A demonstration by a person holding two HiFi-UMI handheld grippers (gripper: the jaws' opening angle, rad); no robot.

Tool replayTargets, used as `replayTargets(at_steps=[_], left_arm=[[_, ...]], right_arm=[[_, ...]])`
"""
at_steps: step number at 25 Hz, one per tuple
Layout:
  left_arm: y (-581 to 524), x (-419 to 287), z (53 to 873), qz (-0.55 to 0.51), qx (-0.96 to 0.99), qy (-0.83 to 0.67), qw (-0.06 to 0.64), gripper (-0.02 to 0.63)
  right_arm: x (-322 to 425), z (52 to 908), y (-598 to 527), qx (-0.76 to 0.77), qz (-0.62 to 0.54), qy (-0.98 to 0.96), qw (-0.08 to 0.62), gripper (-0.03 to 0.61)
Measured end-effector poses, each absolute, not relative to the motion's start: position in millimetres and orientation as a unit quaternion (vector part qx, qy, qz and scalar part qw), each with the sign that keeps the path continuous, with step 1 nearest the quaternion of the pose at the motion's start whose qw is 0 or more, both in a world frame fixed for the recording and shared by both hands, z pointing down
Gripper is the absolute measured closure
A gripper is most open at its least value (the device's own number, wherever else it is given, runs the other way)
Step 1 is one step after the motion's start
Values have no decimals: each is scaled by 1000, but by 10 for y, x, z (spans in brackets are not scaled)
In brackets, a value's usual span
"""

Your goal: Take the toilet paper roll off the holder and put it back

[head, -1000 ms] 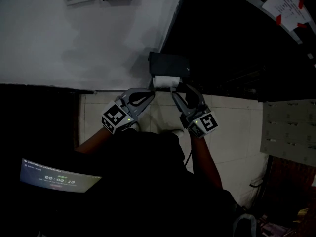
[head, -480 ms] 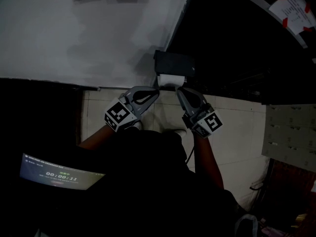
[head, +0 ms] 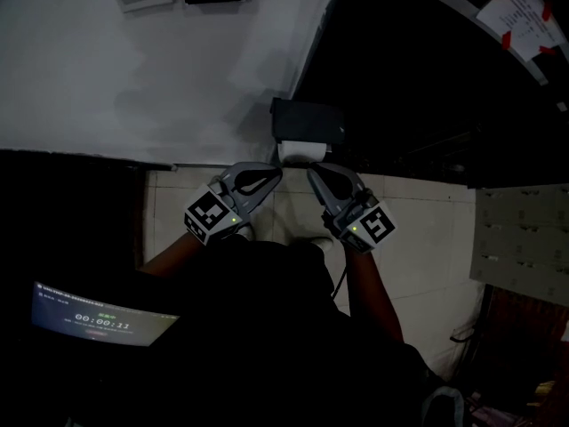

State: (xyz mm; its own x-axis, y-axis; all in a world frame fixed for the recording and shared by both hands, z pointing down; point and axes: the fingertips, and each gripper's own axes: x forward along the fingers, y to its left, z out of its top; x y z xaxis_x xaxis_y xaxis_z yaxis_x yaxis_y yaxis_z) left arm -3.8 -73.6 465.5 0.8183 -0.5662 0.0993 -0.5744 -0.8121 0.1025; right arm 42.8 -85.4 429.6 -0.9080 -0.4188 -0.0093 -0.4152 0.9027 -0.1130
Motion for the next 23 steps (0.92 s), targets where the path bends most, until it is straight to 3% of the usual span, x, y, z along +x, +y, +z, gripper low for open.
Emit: replayTargets(at_steps=[23], left_arm=[[-708, -31, 4678, 33, 953, -296, 64, 611]], right_arm=[[405, 4434, -782, -216, -69, 974, 8, 577]])
